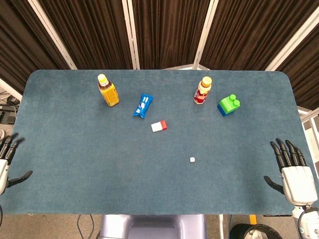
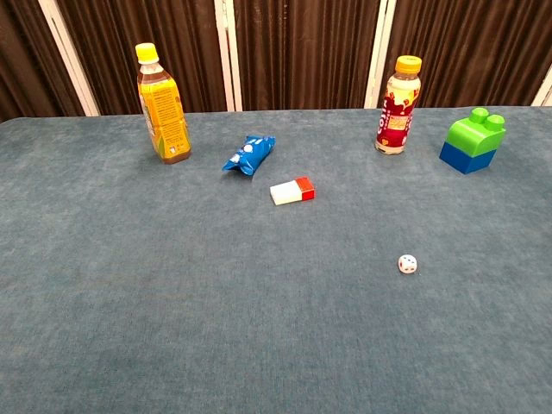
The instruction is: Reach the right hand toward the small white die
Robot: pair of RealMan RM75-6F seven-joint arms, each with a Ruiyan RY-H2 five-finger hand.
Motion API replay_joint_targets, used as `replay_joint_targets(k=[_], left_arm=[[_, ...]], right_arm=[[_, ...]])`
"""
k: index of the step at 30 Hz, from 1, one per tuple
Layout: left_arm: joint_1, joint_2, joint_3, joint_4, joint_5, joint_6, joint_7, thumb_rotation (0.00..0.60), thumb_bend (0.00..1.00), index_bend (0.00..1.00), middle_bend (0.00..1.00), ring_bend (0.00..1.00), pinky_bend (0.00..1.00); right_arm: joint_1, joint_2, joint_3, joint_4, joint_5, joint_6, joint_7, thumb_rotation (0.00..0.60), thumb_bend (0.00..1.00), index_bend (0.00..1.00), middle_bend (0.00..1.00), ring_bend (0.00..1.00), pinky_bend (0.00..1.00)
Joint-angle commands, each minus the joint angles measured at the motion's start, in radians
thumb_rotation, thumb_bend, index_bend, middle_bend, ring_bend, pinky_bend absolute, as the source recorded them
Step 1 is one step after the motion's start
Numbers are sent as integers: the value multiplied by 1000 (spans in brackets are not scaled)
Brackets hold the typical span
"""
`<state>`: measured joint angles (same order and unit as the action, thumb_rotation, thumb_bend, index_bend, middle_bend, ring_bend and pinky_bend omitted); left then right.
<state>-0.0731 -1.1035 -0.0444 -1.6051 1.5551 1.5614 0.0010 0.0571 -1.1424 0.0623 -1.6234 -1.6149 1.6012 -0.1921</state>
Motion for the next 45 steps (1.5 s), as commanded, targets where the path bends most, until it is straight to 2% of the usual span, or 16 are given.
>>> replay_joint_targets(k=[1, 7, 9, 10, 11, 12, 13, 14, 16, 18, 22, 24, 28, 35, 45], left_arm=[[0, 3, 2, -8, -3, -1, 13, 600, 0, 0, 0, 0, 0], [0, 1, 1, -6, -4, -1, 16, 600, 0, 0, 0, 0, 0], [0, 3, 1, -12, -8, -5, 17, 600, 0, 0, 0, 0, 0], [-1, 4, 0, -14, -9, -6, 19, 600, 0, 0, 0, 0, 0], [-2, 5, 0, -15, -9, -8, 22, 600, 0, 0, 0, 0, 0], [-3, 6, -2, -16, -10, -9, 27, 600, 0, 0, 0, 0, 0], [-5, 6, -3, -17, -14, -13, 29, 600, 0, 0, 0, 0, 0], [-7, 6, -3, -18, -18, -19, 27, 600, 0, 0, 0, 0, 0], [-10, 7, -4, -21, -28, -33, 20, 600, 0, 0, 0, 0, 0], [-15, 8, -6, -20, -40, -47, 22, 600, 0, 0, 0, 0, 0], [-20, 6, -11, -20, -53, -59, 33, 600, 0, 0, 0, 0, 0], [-24, 4, -15, -19, -65, -65, 44, 600, 0, 0, 0, 0, 0], [-26, -1, -22, -21, -85, -72, 67, 600, 0, 0, 0, 0, 0], [-26, -6, -22, -24, -95, -75, 84, 600, 0, 0, 0, 0, 0], [-31, -12, -22, -20, -106, -91, 93, 600, 0, 0, 0, 0, 0]], right_arm=[[-1, 4, -5, -7, 8, -5, -3, 600, 0, 0, 0, 0, 0], [3, 0, -10, -7, 5, -18, 1, 600, 0, 0, 11, 0, 0], [14, -8, -17, -3, 1, -45, -7, 600, 14, 0, 184, 96, 29], [20, -12, -17, -2, 1, -55, -11, 600, 58, 0, 367, 246, 141], [30, -20, -15, 0, -1, -69, -18, 600, 130, 0, 555, 421, 315], [48, -31, -13, 9, -9, -92, -27, 600, 190, 0, 646, 519, 447], [70, -43, -14, 15, -9, -130, -36, 600, 277, 0, 737, 608, 621], [89, -49, -15, 12, 2, -172, -41, 600, 354, 0, 783, 649, 740], [126, -50, -20, -27, 42, -272, -40, 600, 457, 0, 810, 687, 894], [180, -37, -26, -75, 77, -394, -50, 600, 527, 0, 815, 711, 981], [262, -49, -32, -84, 82, -533, -110, 600, 598, 2, 817, 744, 1000], [305, -68, -38, -84, 91, -612, -131, 600, 609, 9, 817, 752, 1000], [359, -126, -41, -51, 123, -701, -172, 600, 613, 19, 817, 754, 1000], [401, -192, -48, -18, 156, -752, -210, 600, 616, 21, 817, 755, 1000], [443, -227, -28, -25, 199, -743, -278, 600, 621, 22, 817, 755, 1000]])
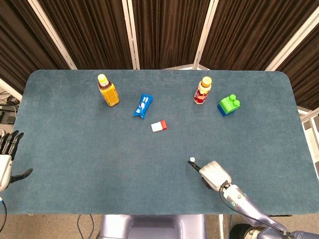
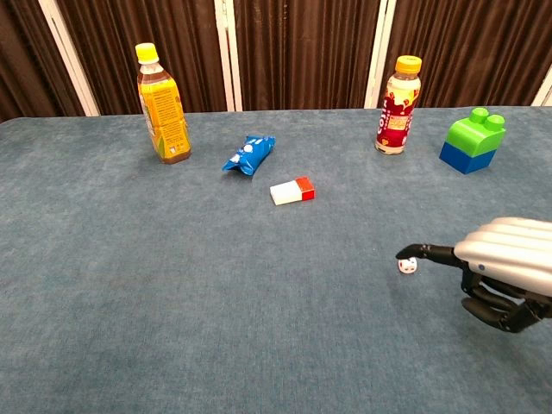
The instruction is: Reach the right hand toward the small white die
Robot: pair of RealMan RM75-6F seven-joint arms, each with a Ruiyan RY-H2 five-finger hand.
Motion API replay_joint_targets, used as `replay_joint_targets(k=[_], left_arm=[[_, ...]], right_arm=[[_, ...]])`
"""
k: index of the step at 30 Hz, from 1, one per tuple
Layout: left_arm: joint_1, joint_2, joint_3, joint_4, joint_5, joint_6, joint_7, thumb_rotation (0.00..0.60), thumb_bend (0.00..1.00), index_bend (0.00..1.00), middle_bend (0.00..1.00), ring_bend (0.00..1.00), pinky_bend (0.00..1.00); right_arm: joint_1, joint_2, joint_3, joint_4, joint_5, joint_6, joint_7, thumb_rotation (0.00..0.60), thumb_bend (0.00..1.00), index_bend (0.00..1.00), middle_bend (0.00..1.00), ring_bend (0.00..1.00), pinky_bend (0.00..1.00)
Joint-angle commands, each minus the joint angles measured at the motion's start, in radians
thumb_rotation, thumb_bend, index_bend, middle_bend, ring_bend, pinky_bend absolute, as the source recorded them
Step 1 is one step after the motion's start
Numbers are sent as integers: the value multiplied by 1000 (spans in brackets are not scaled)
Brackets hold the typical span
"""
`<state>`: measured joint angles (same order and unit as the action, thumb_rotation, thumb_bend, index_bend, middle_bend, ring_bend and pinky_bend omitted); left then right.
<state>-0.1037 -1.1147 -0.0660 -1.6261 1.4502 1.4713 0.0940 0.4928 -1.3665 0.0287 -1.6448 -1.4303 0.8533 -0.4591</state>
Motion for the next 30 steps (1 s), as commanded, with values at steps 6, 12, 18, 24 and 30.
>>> replay_joint_targets(k=[6, 12, 18, 24, 30], left_arm=[[-4, -4, 1, 6, -6, -10, 0, 600, 0, 0, 0, 0, 0], [-5, -6, 3, 6, -4, -12, 6, 600, 0, 0, 0, 0, 0], [-5, -7, 4, 4, -4, -12, 10, 600, 0, 0, 0, 0, 0], [-6, -6, 5, 3, -6, -15, 9, 600, 0, 0, 0, 0, 0], [-7, -7, 6, 2, -4, -16, 12, 600, 0, 0, 0, 0, 0]], right_arm=[[18, -9, 6, 16, 80, -9, -29, 600, 622, 22, 817, 755, 1000], [25, -18, 0, 35, 108, -11, -29, 600, 622, 26, 817, 755, 1000], [32, -17, -10, 37, 117, -4, -29, 600, 622, 36, 817, 755, 1000], [37, -16, -17, 38, 121, 2, -24, 600, 622, 40, 817, 755, 1000], [42, -17, -32, 47, 128, 0, -21, 600, 621, 47, 817, 755, 1000]])
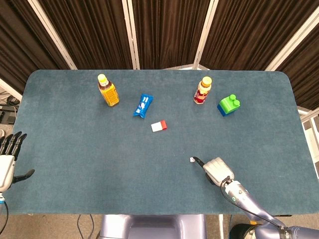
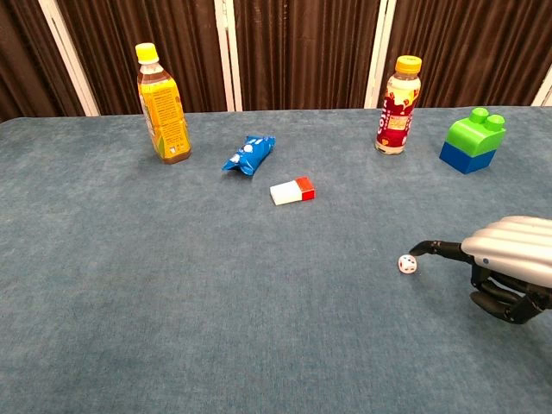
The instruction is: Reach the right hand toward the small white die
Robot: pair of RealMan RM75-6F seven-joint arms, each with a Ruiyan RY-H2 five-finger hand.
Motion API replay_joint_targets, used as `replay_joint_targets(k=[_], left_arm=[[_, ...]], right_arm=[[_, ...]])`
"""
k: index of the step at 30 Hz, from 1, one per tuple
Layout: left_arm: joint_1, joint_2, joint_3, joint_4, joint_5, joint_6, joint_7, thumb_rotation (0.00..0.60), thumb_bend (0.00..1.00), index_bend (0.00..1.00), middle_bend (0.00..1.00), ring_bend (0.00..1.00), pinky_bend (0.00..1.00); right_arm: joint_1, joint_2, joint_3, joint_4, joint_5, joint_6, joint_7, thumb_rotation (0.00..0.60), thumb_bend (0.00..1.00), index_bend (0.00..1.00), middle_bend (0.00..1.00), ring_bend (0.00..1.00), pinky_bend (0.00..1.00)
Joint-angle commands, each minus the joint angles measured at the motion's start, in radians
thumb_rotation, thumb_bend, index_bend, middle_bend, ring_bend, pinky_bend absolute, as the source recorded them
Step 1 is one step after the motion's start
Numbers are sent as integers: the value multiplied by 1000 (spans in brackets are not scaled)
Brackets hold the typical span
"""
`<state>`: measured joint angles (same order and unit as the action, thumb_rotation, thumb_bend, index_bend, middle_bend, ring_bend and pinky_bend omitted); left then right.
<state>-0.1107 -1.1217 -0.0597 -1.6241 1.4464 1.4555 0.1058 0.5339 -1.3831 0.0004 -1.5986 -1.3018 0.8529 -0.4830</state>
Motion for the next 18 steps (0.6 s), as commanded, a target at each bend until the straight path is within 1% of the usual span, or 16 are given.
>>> replay_joint_targets(k=[1, 9, 13, 18], left_arm=[[0, 0, 0, 0, -1, -1, 1, 600, 0, 0, 0, 0, 0], [-1, -3, 1, 0, -3, -2, 7, 600, 0, 0, 0, 0, 0], [-1, -4, 1, 0, -3, -3, 9, 600, 0, 0, 0, 0, 0], [-1, -5, 2, 0, -2, -1, 11, 600, 0, 0, 0, 0, 0]], right_arm=[[2, 0, -5, 1, -1, 1, 6, 600, 621, 50, 817, 755, 1000], [4, 8, -29, -15, -30, 10, 23, 600, 621, 60, 817, 755, 1000], [5, 14, -43, -30, -45, 11, 22, 600, 621, 81, 817, 755, 1000], [4, 30, -63, -64, -64, 13, 12, 600, 621, 92, 817, 755, 1000]])
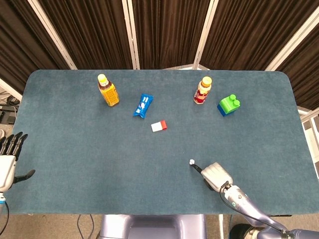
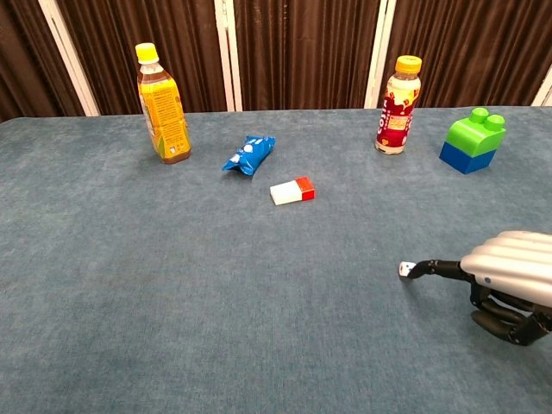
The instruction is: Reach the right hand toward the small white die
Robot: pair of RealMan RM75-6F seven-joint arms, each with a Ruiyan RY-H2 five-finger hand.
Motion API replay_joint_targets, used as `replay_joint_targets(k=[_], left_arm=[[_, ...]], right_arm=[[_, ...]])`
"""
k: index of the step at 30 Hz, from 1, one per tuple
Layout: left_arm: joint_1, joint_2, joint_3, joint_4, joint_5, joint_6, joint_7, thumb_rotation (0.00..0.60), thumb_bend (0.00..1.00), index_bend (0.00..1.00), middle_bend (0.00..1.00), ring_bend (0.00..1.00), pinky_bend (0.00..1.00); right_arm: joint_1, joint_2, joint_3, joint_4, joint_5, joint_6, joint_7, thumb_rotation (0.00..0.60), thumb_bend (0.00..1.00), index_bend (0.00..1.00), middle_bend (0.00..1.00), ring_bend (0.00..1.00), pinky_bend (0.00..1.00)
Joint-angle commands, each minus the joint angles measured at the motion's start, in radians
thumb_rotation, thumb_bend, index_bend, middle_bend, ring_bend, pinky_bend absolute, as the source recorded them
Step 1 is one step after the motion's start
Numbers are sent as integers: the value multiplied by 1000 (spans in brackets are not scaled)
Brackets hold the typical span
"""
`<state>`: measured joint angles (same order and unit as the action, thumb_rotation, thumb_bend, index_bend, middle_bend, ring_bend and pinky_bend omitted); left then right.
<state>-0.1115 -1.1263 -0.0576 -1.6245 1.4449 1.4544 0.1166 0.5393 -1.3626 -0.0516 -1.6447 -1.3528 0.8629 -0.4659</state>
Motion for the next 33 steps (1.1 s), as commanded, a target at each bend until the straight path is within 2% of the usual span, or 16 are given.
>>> replay_joint_targets(k=[1, 12, 16, 18, 19, 21, 22, 23, 25, 26, 28, 33], left_arm=[[0, 0, 0, 0, -1, 0, 0, 600, 0, 0, 0, 0, 0], [0, 0, 0, 1, -1, 0, -1, 600, 0, 0, 0, 0, 0], [0, 0, 0, 0, 1, 2, -1, 600, 0, 0, 0, 0, 0], [1, 1, 0, 0, 5, 7, -1, 600, 0, 0, 0, 0, 0], [2, 1, 0, 0, 8, 10, 0, 600, 0, 0, 0, 0, 0], [3, 2, 0, 0, 13, 17, -3, 600, 0, 0, 0, 0, 0], [4, 4, 0, -2, 16, 20, -6, 600, 0, 0, 0, 0, 0], [6, 7, 1, -4, 23, 27, -13, 600, 0, 0, 0, 0, 0], [9, 13, 3, -7, 35, 35, -25, 600, 0, 0, 0, 0, 0], [10, 15, 4, -8, 39, 38, -29, 600, 0, 0, 0, 0, 0], [11, 18, 5, -10, 46, 43, -36, 600, 0, 0, 0, 0, 0], [16, 26, 7, -12, 60, 57, -53, 600, 0, 0, 0, 0, 0]], right_arm=[[-2, 15, -18, -29, -20, 5, -9, 600, 622, 93, 817, 755, 1000], [-17, 56, -31, -74, -77, 66, 4, 600, 620, 95, 817, 755, 1000], [-40, 91, -34, -92, -137, 136, 42, 600, 616, 99, 817, 754, 1000], [-63, 115, -34, -93, -199, 216, 74, 600, 604, 101, 813, 754, 985], [-79, 126, -32, -84, -238, 271, 94, 600, 567, 102, 786, 736, 935], [-106, 143, -27, -64, -290, 359, 127, 600, 388, 102, 659, 625, 745], [-125, 151, -26, -42, -325, 421, 156, 600, 220, 102, 531, 490, 575], [-172, 170, -9, -10, -337, 535, 201, 600, 90, 96, 385, 328, 388], [-226, 200, -12, 6, -327, 618, 251, 600, 0, 58, 153, 92, 121], [-242, 212, -12, 7, -318, 634, 267, 600, 0, 28, 63, 22, 37], [-268, 230, -13, 0, -295, 654, 290, 600, 0, 2, 2, 0, 0], [-320, 258, -14, -6, -256, 689, 330, 600, 0, 0, 0, 0, 0]])
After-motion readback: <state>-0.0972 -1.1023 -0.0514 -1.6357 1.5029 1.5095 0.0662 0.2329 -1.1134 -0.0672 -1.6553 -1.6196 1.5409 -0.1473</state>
